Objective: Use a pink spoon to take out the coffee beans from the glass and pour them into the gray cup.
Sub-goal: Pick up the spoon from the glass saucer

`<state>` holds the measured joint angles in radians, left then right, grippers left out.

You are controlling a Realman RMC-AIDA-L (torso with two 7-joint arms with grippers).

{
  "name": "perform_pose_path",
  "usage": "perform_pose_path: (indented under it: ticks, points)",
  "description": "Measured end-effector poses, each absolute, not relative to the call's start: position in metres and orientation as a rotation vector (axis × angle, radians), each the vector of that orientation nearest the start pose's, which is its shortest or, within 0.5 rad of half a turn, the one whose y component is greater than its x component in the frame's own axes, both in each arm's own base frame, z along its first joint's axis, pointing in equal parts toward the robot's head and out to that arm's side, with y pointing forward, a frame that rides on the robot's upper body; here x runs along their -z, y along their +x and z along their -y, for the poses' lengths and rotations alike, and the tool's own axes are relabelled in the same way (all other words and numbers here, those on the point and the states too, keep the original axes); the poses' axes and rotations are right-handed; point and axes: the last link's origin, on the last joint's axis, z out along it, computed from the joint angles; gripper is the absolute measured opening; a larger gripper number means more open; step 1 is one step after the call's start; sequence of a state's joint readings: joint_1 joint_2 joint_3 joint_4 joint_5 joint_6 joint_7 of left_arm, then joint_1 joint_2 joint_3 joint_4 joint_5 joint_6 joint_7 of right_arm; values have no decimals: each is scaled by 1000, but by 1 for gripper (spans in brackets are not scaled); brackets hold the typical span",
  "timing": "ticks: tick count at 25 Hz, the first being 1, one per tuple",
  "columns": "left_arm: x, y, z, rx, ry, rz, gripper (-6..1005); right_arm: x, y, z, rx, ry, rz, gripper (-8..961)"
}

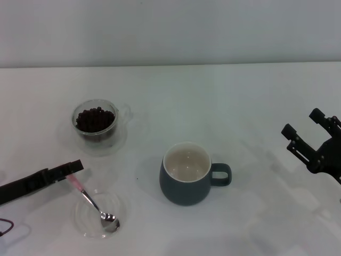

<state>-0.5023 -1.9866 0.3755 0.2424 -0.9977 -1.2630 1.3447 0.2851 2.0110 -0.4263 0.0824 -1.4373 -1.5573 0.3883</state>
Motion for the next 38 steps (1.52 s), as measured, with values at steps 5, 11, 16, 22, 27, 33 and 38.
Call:
perform_pose_path:
  ticks: [5,11,16,22,27,33,38]
  points:
    - [16,-348,-311,768,-2092,1676,809,11,348,-236,-893,-1876,-516,809]
    - [17,-348,-311,794,-2071,1663,578,8,350,-237,-892,-1862,-519,809]
    - [15,-347,-311,801,-2079,1651,306,7,350,-238,-890,-1862,-514,809]
    - [14,-344,-311,817,-2097,1640,165,7,350,-241,-884,-1858,-513,809]
    - [10,-339,-310,892,-2102,1620,143,6,351,-242,-877,-1854,-516,809]
    - [-5,-339,-304,985,-2081,1573,133,6,351,-242,-876,-1854,-517,809]
    - [-8,-340,-302,1017,-2061,1569,129,6,352,-242,-873,-1854,-515,809]
